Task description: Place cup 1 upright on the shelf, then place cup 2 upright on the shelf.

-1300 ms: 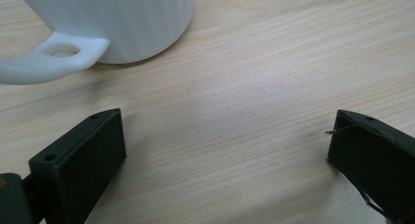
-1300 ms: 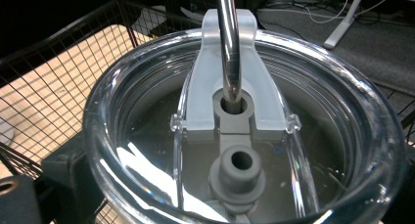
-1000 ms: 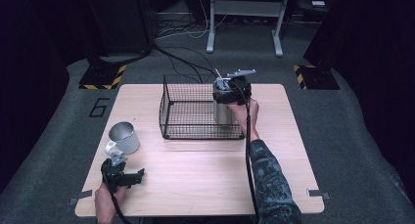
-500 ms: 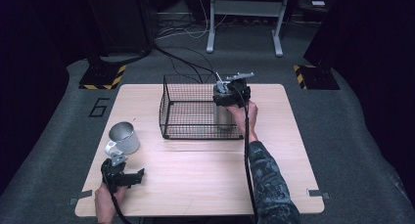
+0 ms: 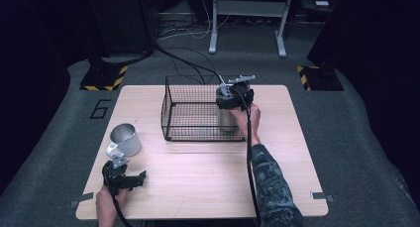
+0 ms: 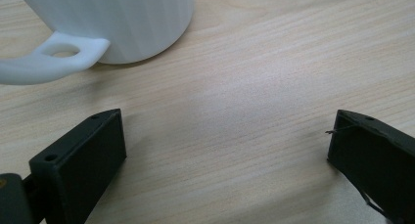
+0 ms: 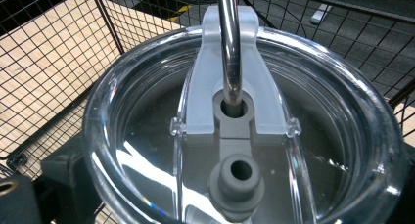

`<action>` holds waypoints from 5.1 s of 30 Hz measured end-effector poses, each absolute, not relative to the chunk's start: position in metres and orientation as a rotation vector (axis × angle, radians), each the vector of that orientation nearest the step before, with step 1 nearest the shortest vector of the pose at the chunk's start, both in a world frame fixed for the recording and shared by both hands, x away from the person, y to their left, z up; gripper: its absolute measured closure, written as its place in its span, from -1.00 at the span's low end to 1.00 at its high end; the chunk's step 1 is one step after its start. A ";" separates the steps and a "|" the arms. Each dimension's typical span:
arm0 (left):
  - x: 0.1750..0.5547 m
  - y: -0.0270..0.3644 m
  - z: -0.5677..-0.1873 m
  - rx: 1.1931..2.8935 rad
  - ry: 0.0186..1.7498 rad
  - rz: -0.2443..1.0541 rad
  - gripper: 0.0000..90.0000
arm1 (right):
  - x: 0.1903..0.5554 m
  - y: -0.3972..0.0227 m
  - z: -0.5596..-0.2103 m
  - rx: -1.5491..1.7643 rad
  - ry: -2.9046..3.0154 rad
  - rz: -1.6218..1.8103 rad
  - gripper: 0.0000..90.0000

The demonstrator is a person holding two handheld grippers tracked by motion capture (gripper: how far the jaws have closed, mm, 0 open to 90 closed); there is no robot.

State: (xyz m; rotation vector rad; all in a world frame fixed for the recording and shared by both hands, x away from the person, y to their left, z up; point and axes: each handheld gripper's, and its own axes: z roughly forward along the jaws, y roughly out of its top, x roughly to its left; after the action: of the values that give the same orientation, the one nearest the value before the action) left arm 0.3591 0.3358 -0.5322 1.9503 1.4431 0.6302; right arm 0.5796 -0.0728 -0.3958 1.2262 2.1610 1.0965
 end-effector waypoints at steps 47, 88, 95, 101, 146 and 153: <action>0.359 0.336 -0.532 1.948 1.446 0.625 -0.99 | 0.561 -0.068 -0.401 1.221 2.242 0.943 -1.00; 0.359 0.336 -0.532 1.952 1.445 0.621 -0.99 | 0.470 -0.109 -0.345 1.009 2.243 1.114 -1.00; 0.359 0.336 -0.532 1.945 1.444 0.627 -0.99 | 0.447 -0.130 -0.362 1.033 2.228 1.148 -1.00; 0.359 0.336 -0.532 1.946 1.443 0.628 -0.99 | 0.432 -0.145 -0.385 1.051 2.236 1.148 -1.00; 0.346 0.346 -0.514 1.874 1.425 0.585 -1.00 | 0.408 -0.196 -0.530 1.219 2.288 0.967 -1.00; 0.337 0.356 -0.473 1.780 1.346 0.618 -1.00 | 0.408 -0.196 -0.530 1.227 2.287 0.957 -1.00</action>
State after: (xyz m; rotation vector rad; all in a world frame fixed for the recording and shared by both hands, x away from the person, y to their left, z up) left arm 0.3371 0.3558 -0.4728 1.7798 1.3464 0.6177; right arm 0.4082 -0.1960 -0.5299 1.2274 2.2866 0.9570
